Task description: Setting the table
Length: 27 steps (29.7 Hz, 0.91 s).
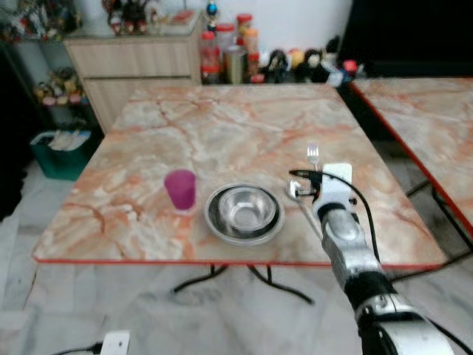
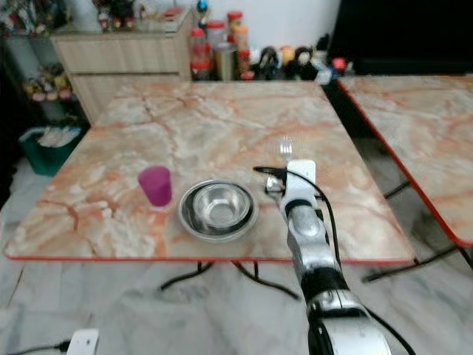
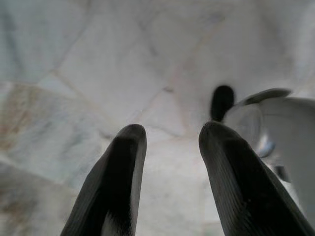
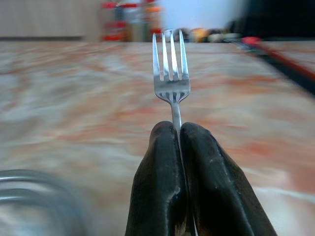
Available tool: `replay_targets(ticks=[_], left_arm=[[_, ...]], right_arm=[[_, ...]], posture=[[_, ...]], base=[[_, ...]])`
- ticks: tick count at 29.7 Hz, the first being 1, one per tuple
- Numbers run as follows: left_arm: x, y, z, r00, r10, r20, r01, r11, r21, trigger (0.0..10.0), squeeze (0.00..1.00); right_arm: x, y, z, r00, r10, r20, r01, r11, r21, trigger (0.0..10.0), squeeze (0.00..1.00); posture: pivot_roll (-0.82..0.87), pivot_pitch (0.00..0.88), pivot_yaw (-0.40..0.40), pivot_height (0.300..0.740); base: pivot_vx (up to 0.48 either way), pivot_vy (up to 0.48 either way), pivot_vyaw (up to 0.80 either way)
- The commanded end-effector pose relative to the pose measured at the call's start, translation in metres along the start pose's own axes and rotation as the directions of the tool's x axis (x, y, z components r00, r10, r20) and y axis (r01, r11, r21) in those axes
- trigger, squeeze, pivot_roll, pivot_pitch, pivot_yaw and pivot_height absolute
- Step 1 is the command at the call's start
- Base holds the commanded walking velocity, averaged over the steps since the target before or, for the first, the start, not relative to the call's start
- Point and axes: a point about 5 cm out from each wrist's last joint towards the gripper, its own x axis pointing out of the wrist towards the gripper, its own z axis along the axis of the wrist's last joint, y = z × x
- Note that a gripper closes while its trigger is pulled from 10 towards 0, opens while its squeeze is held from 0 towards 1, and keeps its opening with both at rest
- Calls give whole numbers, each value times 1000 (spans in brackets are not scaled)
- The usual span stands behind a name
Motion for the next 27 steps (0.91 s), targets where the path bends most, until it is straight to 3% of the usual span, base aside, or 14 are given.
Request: replay_targets(ticks=[1,6,19,27], left_arm=[[1,-5,2,1000,-10,6,10,1000,-1,10000,0],[1,-7,2,1000,-16,11,16,1000,-9,10000,0],[2,-31,3,999,-49,15,49,999,19,10000,0],[3,-37,7,998,-51,34,51,999,10,10000,0]], right_arm=[[1,-15,4,999,-37,6,37,999,-7,10000,0],[-1,-20,-1,999,-46,-13,45,999,-26,10000,0],[-10,-28,-12,998,-48,-45,46,998,-53,10000,0],[-14,-31,-20,991,-54,-126,42,994,-98,10000,0]], posture=[[84,0,12,740],[86,0,8,740],[75,0,6,740],[80,0,6,740]], base=[[371,0,0],[344,0,0],[0,0,0],[0,0,0]])
